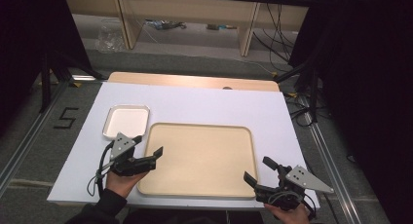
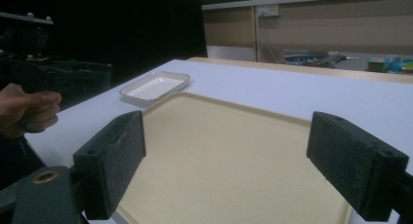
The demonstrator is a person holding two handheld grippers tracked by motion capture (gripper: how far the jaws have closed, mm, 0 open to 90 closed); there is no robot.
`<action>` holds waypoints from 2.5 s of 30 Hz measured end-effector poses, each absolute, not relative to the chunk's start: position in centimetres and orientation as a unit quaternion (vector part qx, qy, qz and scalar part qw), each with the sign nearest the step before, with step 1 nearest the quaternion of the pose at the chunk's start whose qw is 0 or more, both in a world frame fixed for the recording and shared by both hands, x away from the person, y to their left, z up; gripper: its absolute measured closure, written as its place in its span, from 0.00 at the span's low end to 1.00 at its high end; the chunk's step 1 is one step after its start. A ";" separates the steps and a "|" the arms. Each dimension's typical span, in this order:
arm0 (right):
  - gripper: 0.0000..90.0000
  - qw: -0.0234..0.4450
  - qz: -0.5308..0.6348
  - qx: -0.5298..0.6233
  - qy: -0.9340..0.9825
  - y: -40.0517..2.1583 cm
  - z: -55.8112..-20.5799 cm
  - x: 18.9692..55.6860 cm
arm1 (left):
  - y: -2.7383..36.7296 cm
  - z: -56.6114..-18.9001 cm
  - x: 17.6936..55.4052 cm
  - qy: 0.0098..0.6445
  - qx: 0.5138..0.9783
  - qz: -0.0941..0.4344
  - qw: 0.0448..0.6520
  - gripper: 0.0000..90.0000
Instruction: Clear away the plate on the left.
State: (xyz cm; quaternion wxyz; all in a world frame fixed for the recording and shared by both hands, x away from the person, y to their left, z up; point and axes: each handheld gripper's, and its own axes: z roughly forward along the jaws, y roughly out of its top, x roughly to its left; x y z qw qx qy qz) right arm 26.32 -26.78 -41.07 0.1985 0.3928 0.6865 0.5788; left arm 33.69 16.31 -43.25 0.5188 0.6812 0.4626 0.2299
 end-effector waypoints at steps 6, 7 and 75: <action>0.17 0.207 0.581 0.384 0.687 -26.9 -41.1 26.5 | 17.8 -43.8 35.4 0.493 0.669 0.226 0.508 0.18; 0.17 0.200 0.580 0.388 0.688 -26.8 -41.1 26.5 | 18.1 -43.9 35.8 0.499 0.668 0.230 0.502 0.18; 0.17 0.206 0.580 0.381 0.690 -27.0 -41.1 26.7 | 32.0 -49.0 48.7 0.678 0.637 0.161 0.329 0.92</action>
